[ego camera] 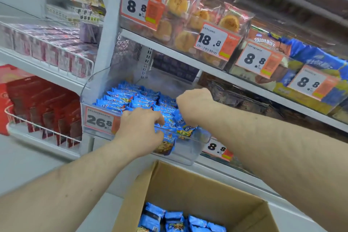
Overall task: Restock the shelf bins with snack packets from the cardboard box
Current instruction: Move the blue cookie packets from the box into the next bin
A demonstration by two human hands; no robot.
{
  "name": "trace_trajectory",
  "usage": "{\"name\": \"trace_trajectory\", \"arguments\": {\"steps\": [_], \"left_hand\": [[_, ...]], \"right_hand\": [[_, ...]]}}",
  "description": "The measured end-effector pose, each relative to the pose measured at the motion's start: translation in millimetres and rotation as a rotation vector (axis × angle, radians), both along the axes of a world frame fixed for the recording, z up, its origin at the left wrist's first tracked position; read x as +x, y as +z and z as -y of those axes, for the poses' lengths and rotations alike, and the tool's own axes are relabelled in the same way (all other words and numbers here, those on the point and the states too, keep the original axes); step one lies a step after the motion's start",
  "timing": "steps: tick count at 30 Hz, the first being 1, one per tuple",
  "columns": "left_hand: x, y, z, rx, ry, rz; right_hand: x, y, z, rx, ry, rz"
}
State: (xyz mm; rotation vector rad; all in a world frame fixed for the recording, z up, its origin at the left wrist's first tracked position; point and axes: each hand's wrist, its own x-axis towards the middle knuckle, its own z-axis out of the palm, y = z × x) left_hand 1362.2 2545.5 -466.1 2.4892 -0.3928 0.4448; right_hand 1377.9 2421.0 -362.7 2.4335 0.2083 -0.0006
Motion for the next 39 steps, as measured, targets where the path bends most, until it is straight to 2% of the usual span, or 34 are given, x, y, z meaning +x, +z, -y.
{"name": "trace_trajectory", "arguments": {"steps": [3, 7, 10, 14, 17, 19, 25, 32, 39], "left_hand": [[3.7, -8.4, 2.9, 0.125, 0.019, -0.022], [4.8, -13.0, 2.0, 0.168, 0.003, -0.033], [5.0, -14.2, 1.7, 0.175, -0.012, -0.041], [6.8, -16.9, 1.5, 0.172, -0.016, -0.044], [7.1, -16.3, 2.3, 0.165, -0.02, -0.055], [7.2, -16.0, 2.3, 0.167, -0.019, -0.049], [5.5, -18.5, 2.3, 0.165, -0.028, -0.038], [5.4, -19.2, 6.5, 0.207, -0.009, -0.038], [4.6, -21.2, 9.0, 0.221, -0.004, -0.007]], "right_hand": [[16.5, -13.6, -1.5, -0.035, -0.064, -0.085], [32.0, -19.4, 10.5, 0.031, -0.14, -0.223], [37.8, -23.2, 26.4, 0.052, -0.119, -0.31], [38.0, -33.7, 40.3, 0.054, -0.079, -0.29], [31.7, -42.9, 39.2, -0.185, 0.024, -0.251], [25.5, -47.9, 37.0, -0.242, 0.096, -0.258], [20.5, -45.9, 34.5, -0.152, 0.071, -0.231], [21.9, -55.2, 38.0, -0.164, 0.119, -0.174], [30.0, -62.9, 49.2, -0.129, 0.046, -0.097]]}}
